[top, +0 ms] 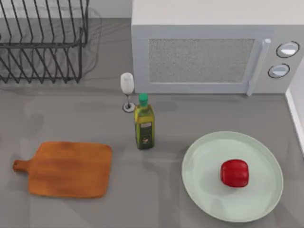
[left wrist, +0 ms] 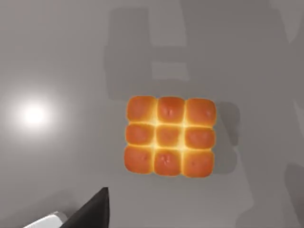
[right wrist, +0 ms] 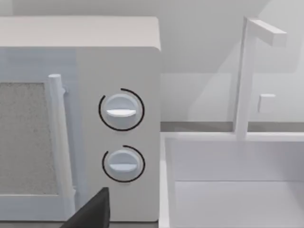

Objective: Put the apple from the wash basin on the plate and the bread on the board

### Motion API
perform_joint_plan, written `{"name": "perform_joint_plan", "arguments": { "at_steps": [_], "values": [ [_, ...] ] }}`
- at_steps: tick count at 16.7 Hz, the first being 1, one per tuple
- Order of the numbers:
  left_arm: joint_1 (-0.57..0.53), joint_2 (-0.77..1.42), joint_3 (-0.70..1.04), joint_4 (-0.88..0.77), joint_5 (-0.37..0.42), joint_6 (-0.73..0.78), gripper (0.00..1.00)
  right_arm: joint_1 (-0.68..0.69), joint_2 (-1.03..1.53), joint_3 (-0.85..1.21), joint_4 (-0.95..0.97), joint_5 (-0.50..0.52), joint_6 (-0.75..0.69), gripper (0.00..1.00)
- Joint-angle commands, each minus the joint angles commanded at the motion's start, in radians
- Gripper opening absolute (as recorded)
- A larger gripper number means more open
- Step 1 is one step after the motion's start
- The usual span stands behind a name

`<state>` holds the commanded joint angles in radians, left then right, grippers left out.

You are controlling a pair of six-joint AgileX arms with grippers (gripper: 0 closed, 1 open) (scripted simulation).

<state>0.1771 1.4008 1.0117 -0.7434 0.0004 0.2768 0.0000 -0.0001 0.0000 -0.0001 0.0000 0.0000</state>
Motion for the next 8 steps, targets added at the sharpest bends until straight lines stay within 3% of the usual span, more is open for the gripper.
{"name": "perform_joint_plan", "arguments": {
  "at_steps": [8],
  "values": [
    [0.062, 0.491, 0.353, -0.259, 0.000, 0.096, 1.00, 0.000, 0.000, 0.000, 0.000, 0.000, 0.000, 1.00]
  ]
}}
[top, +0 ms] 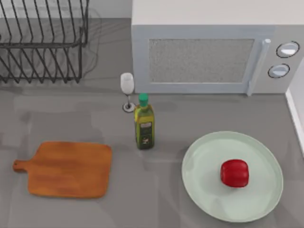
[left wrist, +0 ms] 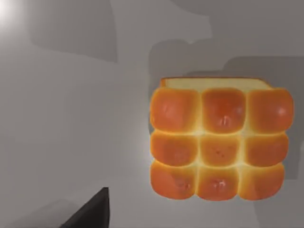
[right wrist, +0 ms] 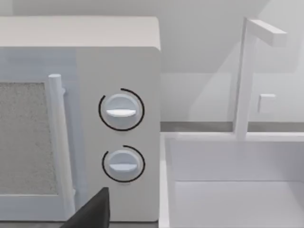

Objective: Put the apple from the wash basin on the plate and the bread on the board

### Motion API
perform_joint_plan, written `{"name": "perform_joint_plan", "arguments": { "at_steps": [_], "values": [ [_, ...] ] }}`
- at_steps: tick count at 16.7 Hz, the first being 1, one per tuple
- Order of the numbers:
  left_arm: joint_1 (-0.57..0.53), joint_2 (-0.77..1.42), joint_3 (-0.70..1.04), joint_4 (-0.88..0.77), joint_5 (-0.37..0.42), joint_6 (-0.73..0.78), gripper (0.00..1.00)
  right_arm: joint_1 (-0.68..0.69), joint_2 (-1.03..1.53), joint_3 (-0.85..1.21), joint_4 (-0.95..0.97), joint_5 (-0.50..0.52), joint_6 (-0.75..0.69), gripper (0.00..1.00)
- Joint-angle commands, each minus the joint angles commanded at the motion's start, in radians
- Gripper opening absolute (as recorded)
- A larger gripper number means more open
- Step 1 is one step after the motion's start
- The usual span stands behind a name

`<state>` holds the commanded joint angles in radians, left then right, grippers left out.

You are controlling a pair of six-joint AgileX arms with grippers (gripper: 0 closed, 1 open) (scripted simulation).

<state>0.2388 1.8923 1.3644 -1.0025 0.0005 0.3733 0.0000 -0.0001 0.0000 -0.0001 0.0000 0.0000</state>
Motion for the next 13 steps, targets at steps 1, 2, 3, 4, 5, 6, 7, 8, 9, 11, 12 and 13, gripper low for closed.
{"name": "perform_joint_plan", "arguments": {
  "at_steps": [1, 2, 3, 4, 5, 6, 7, 8, 9, 11, 12, 13],
  "values": [
    [0.004, 0.027, 0.021, -0.015, 0.000, 0.006, 1.00, 0.000, 0.000, 0.000, 0.000, 0.000, 0.000, 1.00],
    [0.006, 0.045, 0.035, -0.025, 0.000, 0.009, 1.00, 0.000, 0.000, 0.000, 0.000, 0.000, 0.000, 1.00],
    [0.007, 0.053, 0.041, -0.030, 0.000, 0.011, 1.00, 0.000, 0.000, 0.000, 0.000, 0.000, 0.000, 1.00],
    [0.007, 0.053, 0.041, -0.030, 0.000, 0.011, 1.00, 0.000, 0.000, 0.000, 0.000, 0.000, 0.000, 1.00],
    [0.007, 0.053, 0.041, -0.030, 0.000, 0.011, 1.00, 0.000, 0.000, 0.000, 0.000, 0.000, 0.000, 1.00],
    [0.007, 0.053, 0.041, -0.030, 0.000, 0.011, 1.00, 0.000, 0.000, 0.000, 0.000, 0.000, 0.000, 1.00],
    [0.002, 0.050, 0.038, -0.028, 0.000, 0.010, 1.00, 0.000, 0.000, 0.000, 0.000, 0.000, 0.000, 1.00],
    [0.002, 0.052, 0.035, -0.025, 0.000, 0.010, 1.00, 0.000, 0.000, 0.000, 0.000, 0.000, 0.000, 1.00],
    [0.004, 0.060, 0.026, -0.011, 0.000, 0.009, 1.00, 0.000, 0.000, 0.000, 0.000, 0.000, 0.000, 1.00],
    [0.005, 0.084, -0.005, 0.044, 0.000, 0.010, 1.00, 0.000, 0.000, 0.000, 0.000, 0.000, 0.000, 1.00],
    [0.006, 0.100, -0.025, 0.084, 0.000, 0.011, 1.00, 0.000, 0.000, 0.000, 0.000, 0.000, 0.000, 1.00],
    [0.007, 0.117, -0.046, 0.128, 0.000, 0.012, 1.00, 0.000, 0.000, 0.000, 0.000, 0.000, 0.000, 1.00]
  ]
}}
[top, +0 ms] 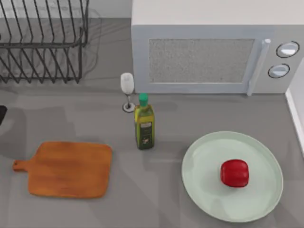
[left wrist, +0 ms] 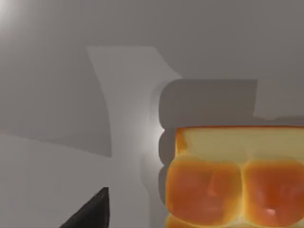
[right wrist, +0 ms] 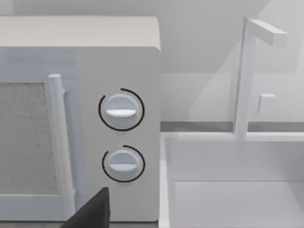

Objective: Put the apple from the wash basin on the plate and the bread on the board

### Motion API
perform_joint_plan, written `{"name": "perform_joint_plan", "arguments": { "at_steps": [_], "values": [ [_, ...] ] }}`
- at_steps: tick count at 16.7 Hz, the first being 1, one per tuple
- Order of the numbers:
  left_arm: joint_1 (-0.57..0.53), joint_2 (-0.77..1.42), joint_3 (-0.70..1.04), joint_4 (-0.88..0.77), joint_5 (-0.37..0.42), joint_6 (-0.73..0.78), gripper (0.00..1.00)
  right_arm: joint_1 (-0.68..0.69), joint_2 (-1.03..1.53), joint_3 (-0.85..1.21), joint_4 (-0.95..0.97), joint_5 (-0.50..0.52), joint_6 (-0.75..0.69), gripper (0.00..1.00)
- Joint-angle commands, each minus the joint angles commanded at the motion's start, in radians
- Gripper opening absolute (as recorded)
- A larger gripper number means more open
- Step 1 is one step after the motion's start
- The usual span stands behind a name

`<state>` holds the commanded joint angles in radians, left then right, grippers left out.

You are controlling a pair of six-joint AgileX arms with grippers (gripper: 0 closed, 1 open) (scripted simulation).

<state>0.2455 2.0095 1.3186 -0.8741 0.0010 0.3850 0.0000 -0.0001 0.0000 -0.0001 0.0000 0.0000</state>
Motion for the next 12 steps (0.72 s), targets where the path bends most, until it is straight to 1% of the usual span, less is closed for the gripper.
{"name": "perform_joint_plan", "arguments": {
  "at_steps": [3, 7, 12],
  "values": [
    [0.002, 0.041, -0.051, 0.086, 0.000, 0.002, 1.00, 0.000, 0.000, 0.000, 0.000, 0.000, 0.000, 1.00],
    [0.002, 0.045, -0.056, 0.093, 0.000, 0.003, 1.00, 0.000, 0.000, 0.000, 0.000, 0.000, 0.000, 1.00],
    [0.002, 0.045, -0.056, 0.093, 0.000, 0.003, 0.62, 0.000, 0.000, 0.000, 0.000, 0.000, 0.000, 1.00]
  ]
}}
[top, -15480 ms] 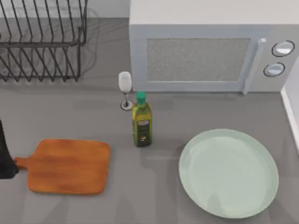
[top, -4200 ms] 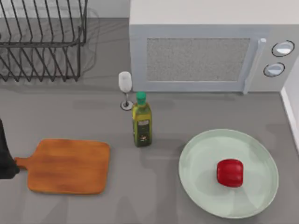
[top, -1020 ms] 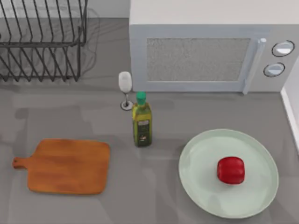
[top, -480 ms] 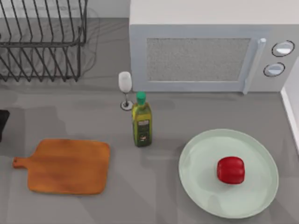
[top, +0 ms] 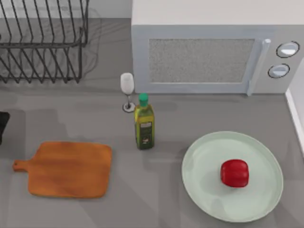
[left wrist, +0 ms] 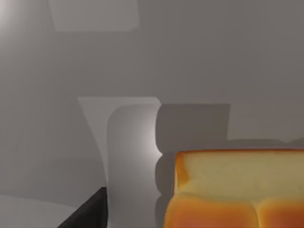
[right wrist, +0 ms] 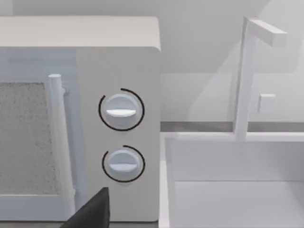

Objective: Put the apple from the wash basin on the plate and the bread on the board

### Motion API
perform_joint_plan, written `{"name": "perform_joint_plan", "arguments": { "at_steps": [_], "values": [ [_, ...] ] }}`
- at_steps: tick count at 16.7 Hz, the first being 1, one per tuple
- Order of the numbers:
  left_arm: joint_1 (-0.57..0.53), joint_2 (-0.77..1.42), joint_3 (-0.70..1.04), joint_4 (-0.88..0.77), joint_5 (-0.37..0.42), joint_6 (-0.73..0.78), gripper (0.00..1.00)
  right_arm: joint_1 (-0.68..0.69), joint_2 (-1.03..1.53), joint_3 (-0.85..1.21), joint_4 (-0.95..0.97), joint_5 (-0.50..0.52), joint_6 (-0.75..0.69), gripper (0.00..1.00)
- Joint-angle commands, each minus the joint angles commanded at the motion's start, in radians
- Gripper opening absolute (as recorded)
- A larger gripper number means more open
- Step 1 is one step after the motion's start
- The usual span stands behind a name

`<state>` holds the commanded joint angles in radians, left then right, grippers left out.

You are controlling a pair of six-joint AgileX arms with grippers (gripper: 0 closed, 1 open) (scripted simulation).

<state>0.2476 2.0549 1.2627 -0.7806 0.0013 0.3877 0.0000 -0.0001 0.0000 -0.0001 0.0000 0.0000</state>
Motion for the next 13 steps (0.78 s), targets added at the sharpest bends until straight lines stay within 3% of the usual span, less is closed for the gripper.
{"name": "perform_joint_plan", "arguments": {
  "at_steps": [8, 13],
  "values": [
    [0.000, 0.000, 0.000, 0.000, 0.000, 0.000, 0.02, 0.000, 0.000, 0.000, 0.000, 0.000, 0.000, 1.00],
    [0.000, 0.000, 0.000, 0.000, 0.000, 0.000, 0.00, 0.000, 0.000, 0.000, 0.000, 0.000, 0.000, 1.00]
  ]
}}
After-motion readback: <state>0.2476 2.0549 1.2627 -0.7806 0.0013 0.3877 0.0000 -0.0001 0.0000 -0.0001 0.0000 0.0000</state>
